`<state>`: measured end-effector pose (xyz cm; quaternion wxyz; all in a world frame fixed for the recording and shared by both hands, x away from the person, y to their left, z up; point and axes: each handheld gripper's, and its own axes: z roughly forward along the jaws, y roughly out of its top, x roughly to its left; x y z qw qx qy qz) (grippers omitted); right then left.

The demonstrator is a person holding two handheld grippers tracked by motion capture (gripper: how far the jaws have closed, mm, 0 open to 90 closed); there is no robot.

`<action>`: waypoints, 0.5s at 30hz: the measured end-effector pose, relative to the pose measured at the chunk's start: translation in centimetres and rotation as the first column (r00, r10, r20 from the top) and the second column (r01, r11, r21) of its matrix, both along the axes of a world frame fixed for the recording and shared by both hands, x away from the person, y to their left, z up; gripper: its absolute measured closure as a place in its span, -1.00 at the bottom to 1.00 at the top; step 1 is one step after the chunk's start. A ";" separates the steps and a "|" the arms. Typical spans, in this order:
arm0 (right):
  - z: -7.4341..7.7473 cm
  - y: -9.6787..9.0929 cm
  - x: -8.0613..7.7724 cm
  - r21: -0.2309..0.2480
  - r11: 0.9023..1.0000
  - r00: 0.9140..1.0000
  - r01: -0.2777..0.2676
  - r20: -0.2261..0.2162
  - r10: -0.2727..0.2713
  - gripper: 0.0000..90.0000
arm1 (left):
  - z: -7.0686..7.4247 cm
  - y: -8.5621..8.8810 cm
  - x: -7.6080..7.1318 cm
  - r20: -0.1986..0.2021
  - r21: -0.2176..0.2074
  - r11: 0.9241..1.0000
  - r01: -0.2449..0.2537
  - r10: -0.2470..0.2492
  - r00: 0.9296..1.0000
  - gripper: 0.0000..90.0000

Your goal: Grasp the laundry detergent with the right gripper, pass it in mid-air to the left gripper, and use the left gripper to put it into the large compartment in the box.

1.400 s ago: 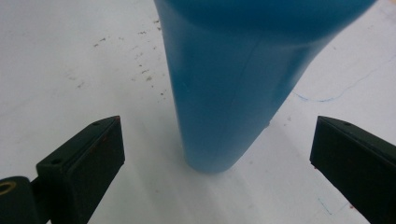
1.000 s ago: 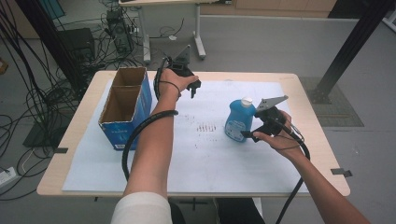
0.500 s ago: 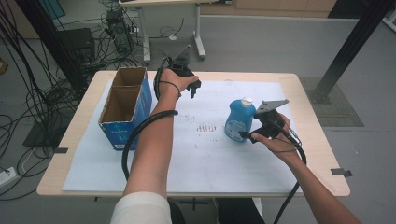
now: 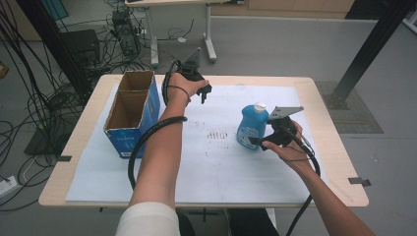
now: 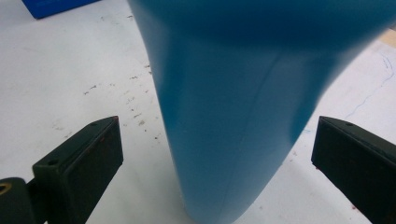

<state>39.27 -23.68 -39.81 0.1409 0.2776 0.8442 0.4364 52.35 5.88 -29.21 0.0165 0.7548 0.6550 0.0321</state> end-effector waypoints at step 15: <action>-0.2 0.1 0.1 0.025 1.000 1.000 0.005 0.015 -0.005 -0.96 | -0.1 -0.3 0.0 0.000 0.000 1.000 0.004 -0.004 1.000 -0.87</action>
